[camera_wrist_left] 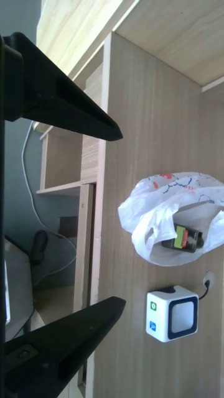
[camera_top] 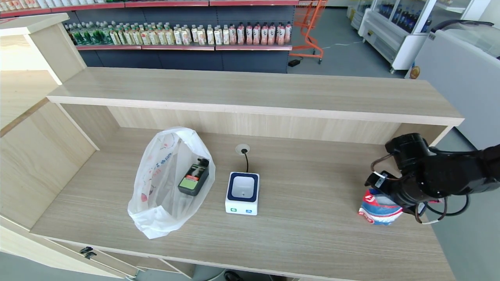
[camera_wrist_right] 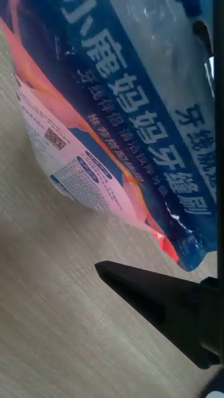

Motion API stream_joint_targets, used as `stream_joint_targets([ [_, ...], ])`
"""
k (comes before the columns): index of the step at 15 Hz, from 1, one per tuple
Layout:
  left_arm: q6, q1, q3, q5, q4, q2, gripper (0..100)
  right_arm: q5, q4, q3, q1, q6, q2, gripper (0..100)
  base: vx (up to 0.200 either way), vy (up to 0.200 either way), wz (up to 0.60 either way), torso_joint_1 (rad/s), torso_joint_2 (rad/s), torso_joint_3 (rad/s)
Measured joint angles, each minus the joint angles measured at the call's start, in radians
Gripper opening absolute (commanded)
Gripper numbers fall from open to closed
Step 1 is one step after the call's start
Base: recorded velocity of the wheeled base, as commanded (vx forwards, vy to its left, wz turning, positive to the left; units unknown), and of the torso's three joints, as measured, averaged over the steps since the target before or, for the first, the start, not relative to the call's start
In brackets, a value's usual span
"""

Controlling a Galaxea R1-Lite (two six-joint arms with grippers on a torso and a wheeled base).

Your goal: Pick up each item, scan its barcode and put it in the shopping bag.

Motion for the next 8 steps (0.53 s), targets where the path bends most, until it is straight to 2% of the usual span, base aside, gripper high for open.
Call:
stream_joint_targets([
  [1,0.0,0.0,0.0,0.0,0.0,0.0,100,-0.009,-0.02,-0.003,0.006,-0.012,0.036,100,0.0,0.0,0.0,0.0,0.0,0.0],
  [2,0.0,0.0,0.0,0.0,0.0,0.0,100,-0.013,-0.035,-0.008,0.009,-0.024,0.072,0,0.0,0.0,0.0,0.0,0.0,0.0],
  [5,0.0,0.0,0.0,0.0,0.0,0.0,100,-0.04,-0.046,-0.043,0.013,-0.063,0.13,0,0.0,0.0,0.0,0.0,0.0,0.0],
  [8,0.0,0.0,0.0,0.0,0.0,0.0,100,-0.075,-0.049,-0.05,0.014,-0.218,0.119,0,0.0,0.0,0.0,0.0,0.0,0.0],
])
